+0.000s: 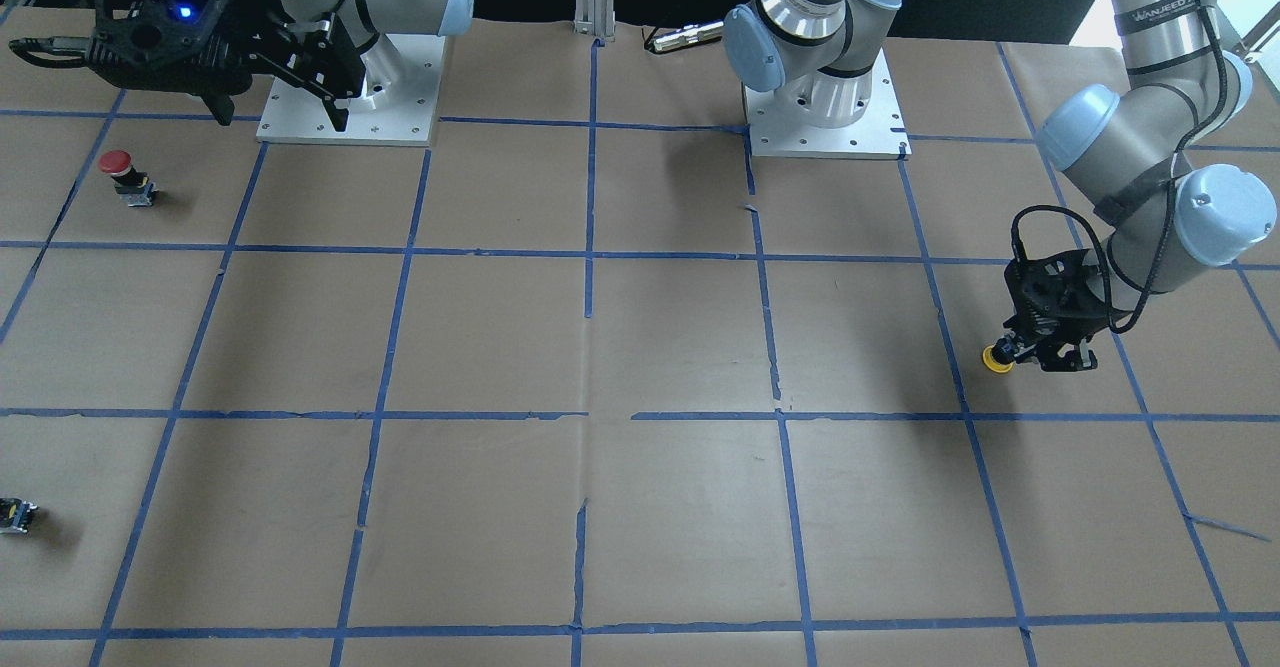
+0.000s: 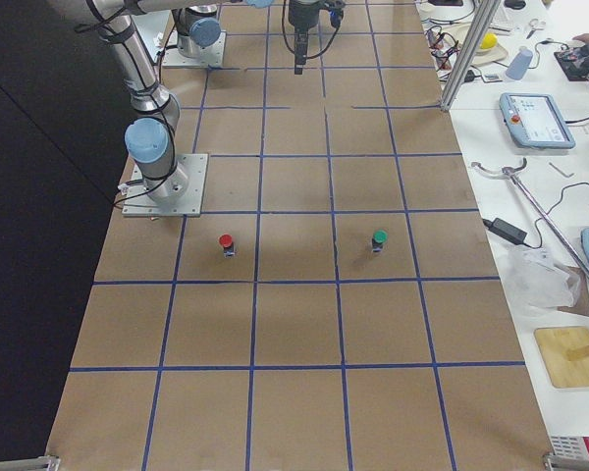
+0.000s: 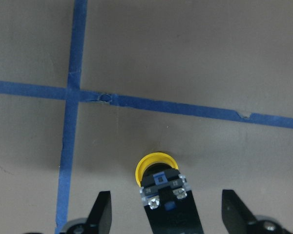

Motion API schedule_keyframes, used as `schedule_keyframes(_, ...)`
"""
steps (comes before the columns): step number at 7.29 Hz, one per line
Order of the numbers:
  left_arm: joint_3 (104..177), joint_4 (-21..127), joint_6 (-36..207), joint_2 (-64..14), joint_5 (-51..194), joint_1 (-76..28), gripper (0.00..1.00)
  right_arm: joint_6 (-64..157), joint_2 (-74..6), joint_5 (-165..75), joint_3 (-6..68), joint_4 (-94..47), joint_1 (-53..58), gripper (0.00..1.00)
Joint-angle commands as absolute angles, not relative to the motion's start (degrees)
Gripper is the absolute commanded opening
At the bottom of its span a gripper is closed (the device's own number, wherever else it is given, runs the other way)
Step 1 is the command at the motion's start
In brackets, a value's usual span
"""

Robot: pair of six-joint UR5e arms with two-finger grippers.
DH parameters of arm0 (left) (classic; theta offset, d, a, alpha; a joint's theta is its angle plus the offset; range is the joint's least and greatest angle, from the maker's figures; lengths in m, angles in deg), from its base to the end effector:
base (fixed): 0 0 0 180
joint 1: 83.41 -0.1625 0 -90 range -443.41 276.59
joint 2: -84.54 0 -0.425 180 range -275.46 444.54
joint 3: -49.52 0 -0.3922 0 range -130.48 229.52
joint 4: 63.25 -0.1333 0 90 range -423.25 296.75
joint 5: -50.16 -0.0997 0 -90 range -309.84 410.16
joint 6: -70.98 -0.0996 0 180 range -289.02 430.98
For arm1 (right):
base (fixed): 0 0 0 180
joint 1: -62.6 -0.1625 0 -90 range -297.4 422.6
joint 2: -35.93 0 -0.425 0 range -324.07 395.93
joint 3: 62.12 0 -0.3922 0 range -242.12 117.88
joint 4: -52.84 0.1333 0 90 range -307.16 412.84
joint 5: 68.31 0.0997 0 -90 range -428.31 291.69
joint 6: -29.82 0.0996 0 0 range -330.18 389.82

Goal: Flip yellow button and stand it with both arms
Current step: 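Close the left gripper on the yellow button's body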

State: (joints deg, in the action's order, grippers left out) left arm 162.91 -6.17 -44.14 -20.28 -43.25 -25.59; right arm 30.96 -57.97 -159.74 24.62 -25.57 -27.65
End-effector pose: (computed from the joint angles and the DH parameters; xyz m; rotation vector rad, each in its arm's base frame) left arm 0.1622 -0.4969 0.2226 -2.0343 -2.2954 -0.1275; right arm 0.1328 -0.4514 0.5284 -0.0227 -3.1133 -0.1199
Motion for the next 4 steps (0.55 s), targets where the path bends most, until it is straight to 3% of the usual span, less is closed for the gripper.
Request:
schedule_keyframes(1, 162.81, -5.25, -43.99, -19.71, -42.14, -25.57, 0.10, 30.52, -58.20, -159.80, 25.06, -26.17, -27.49, 1.00)
schedule_keyframes(4, 162.89, 6.88, -39.96, -18.91, -22.43, -25.57, 0.10, 30.78, -58.20, -159.71, 25.33, -26.17, -27.66, 1.00)
